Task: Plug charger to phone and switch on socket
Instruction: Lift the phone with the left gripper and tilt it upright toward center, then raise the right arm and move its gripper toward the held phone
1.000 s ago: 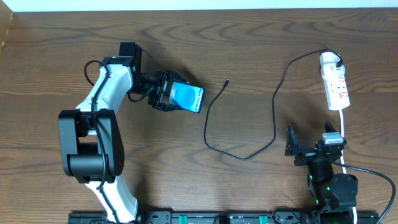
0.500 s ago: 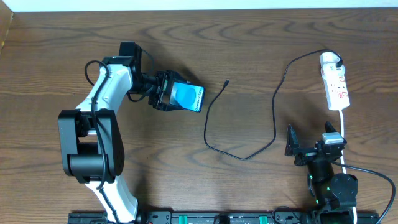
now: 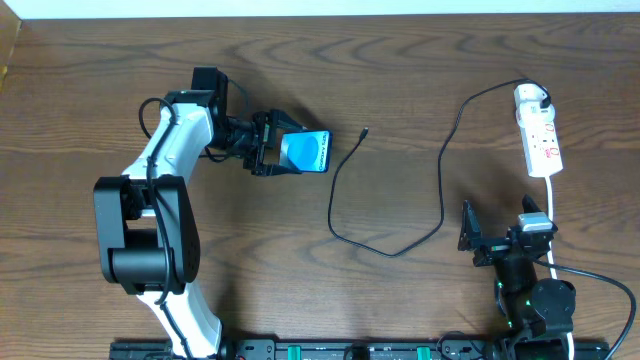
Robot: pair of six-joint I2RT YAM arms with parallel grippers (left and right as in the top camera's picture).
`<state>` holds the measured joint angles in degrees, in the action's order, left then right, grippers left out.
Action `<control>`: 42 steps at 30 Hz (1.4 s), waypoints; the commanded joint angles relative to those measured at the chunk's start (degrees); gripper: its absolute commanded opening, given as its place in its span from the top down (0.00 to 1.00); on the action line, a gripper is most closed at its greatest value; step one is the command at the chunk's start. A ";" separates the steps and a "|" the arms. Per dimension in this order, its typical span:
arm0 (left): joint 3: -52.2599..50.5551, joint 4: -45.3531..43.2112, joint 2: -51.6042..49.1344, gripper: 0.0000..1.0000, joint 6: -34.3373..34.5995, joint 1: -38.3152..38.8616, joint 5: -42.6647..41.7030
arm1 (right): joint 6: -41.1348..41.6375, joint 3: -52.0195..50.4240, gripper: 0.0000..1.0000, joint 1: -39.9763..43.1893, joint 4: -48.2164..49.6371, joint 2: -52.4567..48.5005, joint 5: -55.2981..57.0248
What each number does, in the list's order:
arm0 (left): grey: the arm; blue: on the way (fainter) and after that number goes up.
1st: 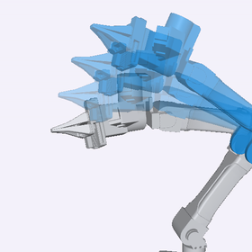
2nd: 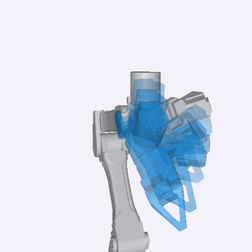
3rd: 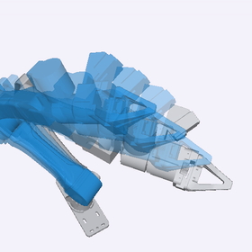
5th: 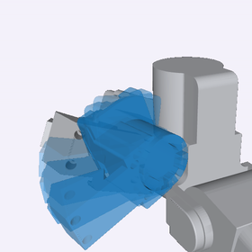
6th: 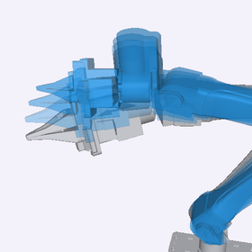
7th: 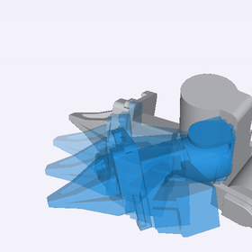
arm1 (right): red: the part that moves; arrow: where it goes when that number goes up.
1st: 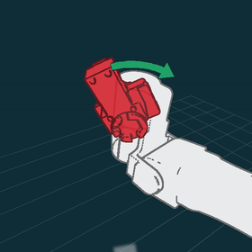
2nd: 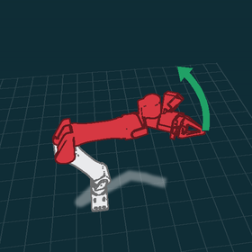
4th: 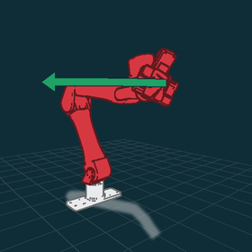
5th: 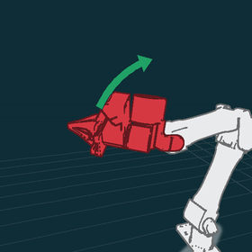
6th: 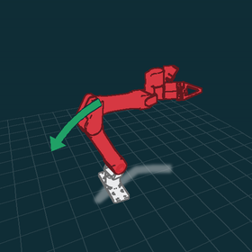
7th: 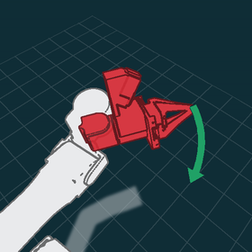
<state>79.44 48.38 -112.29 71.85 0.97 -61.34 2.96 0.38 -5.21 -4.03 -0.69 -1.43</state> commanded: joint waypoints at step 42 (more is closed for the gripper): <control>0.81 0.15 1.62 0.34 3.80 0.09 -7.23 | 7.26 14.80 0.01 8.35 0.37 -17.51 -9.70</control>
<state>79.44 48.36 -112.29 74.35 0.97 -65.89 9.37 11.00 1.45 -3.79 -14.50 -7.60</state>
